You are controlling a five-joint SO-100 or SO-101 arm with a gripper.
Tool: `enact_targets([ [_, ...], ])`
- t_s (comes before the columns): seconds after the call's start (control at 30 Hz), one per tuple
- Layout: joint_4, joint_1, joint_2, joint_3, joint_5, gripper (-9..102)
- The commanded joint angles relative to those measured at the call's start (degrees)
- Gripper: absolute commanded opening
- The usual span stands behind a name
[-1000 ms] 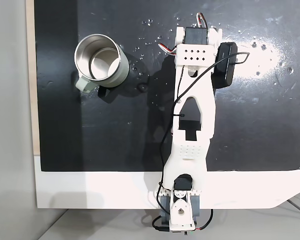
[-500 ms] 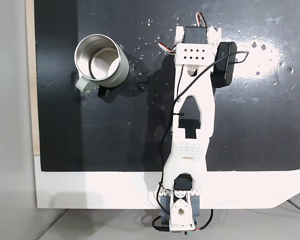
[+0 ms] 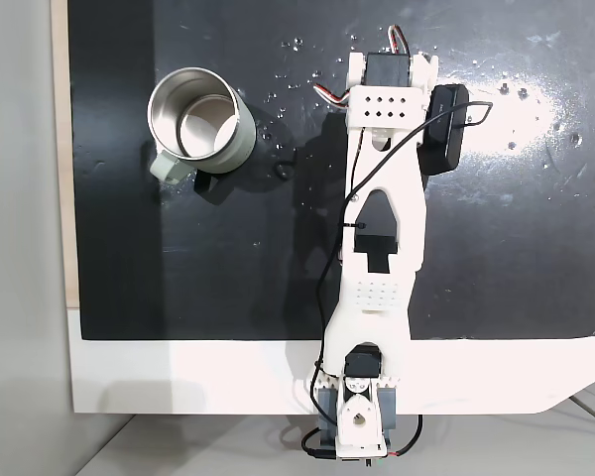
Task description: Grasp a cube and put it in the cup.
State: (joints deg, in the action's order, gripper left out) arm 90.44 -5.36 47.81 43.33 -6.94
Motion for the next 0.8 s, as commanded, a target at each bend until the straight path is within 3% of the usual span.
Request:
enact_targets([
  [0.0, 0.88, -0.26, 0.88, -3.08, -0.26, 0],
  [0.4, 12.04, 1.05, 1.32, -19.25, -1.32, 0],
  [0.77, 12.13, 2.64, 25.40, -5.36, -1.76, 0],
])
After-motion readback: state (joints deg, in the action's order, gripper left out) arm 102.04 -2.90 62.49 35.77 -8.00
